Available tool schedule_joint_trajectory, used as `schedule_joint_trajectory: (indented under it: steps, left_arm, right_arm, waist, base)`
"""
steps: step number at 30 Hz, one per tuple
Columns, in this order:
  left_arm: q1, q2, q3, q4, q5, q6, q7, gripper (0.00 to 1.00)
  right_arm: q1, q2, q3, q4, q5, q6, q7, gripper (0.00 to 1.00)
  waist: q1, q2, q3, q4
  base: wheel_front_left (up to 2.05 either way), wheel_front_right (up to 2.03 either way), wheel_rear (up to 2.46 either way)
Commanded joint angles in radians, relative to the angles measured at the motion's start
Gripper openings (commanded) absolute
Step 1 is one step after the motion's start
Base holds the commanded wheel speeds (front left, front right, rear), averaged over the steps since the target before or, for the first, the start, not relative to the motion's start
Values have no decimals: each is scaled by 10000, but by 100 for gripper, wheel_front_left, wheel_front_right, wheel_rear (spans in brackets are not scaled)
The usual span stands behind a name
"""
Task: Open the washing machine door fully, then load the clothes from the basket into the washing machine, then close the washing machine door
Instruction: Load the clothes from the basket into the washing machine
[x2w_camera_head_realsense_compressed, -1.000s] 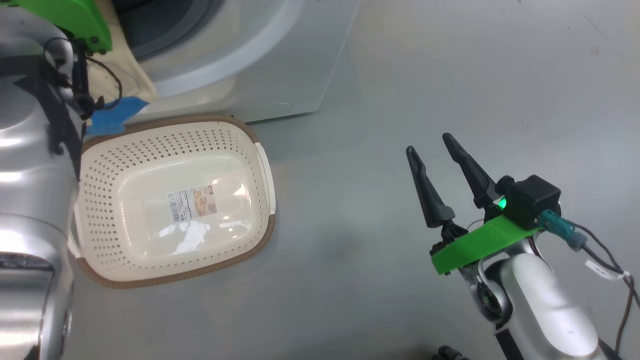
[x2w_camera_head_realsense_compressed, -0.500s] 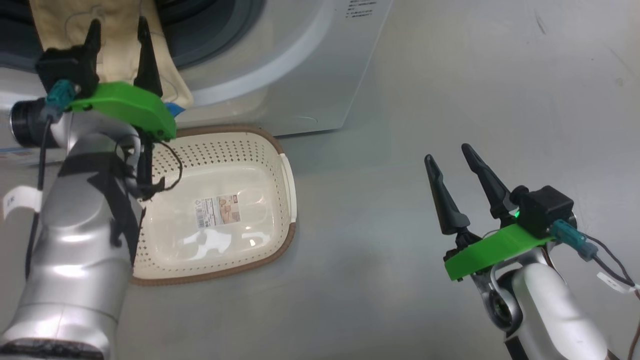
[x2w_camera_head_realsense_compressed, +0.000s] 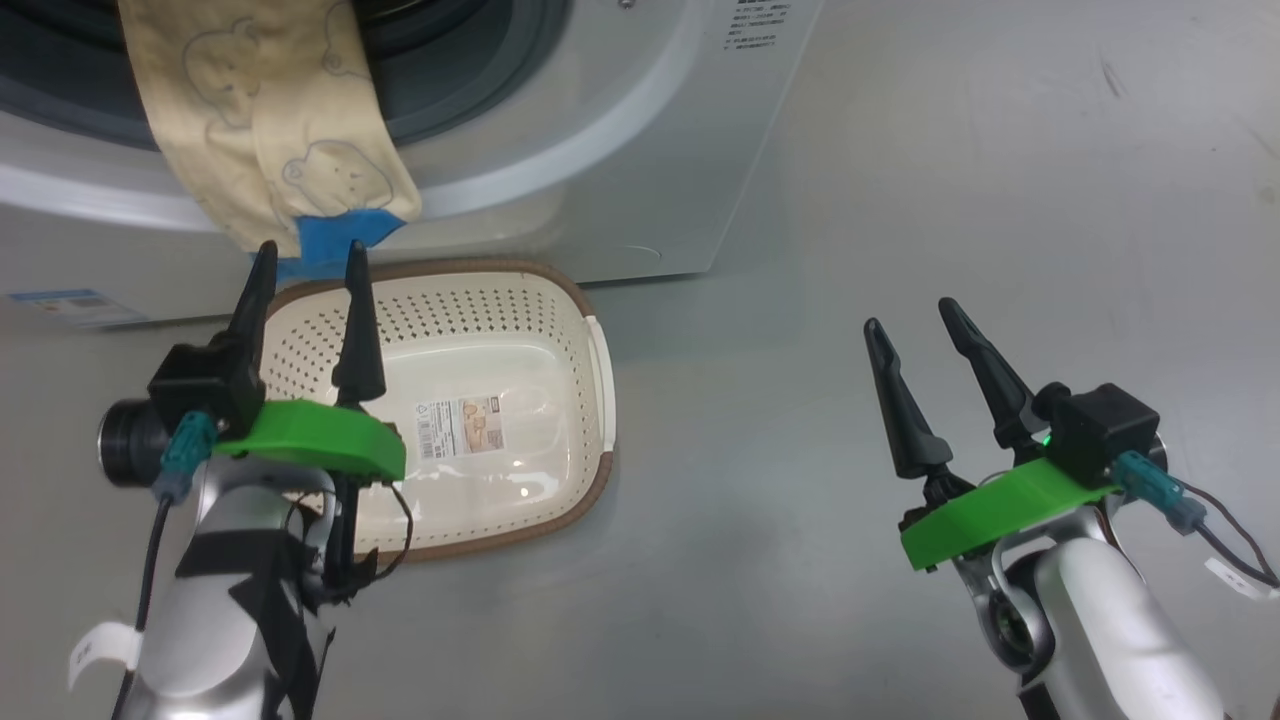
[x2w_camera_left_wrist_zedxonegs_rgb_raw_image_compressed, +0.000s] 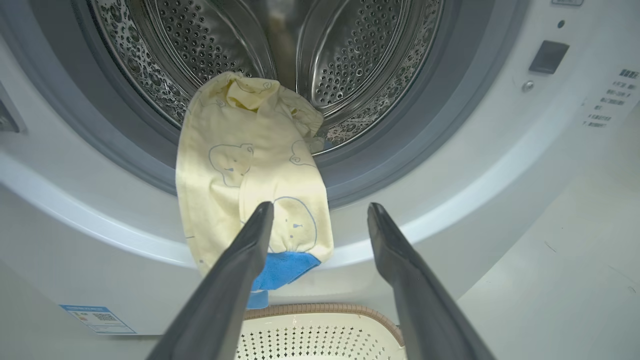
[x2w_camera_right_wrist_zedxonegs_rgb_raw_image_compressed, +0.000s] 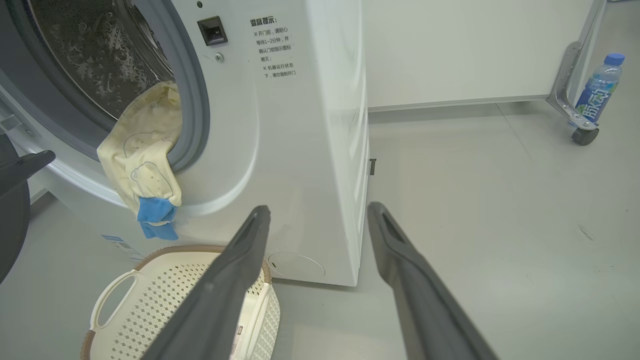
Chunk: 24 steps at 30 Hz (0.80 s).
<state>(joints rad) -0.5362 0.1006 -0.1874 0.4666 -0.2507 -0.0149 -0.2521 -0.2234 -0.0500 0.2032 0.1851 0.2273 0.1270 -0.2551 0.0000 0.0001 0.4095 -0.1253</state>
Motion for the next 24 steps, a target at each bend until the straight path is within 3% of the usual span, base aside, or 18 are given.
schedule_joint_trajectory:
  steps: [1, 9, 24]
  left_arm:
    - [45, 264, 400, -512, 132, 83, -96, 100]
    - [1719, 128, 735, -1827, 467, 27, -97, 100]
    - [4258, -298, 2341, -3707, 721, -562, -97, 100]
  right_arm:
    - [111, -46, 152, -292, -49, 37, -67, 100]
    - [175, -96, 201, -294, -61, 37, -67, 100]
    - [504, -173, 115, -347, -56, 37, -67, 100]
  waist:
    - [0, -1, -20, 28]
    - [0, -1, -109, 97]
    - [0, -1, -333, 50]
  base:
    - [0, 0, 0]
    - [0, 0, 0]
    - [0, 0, 0]
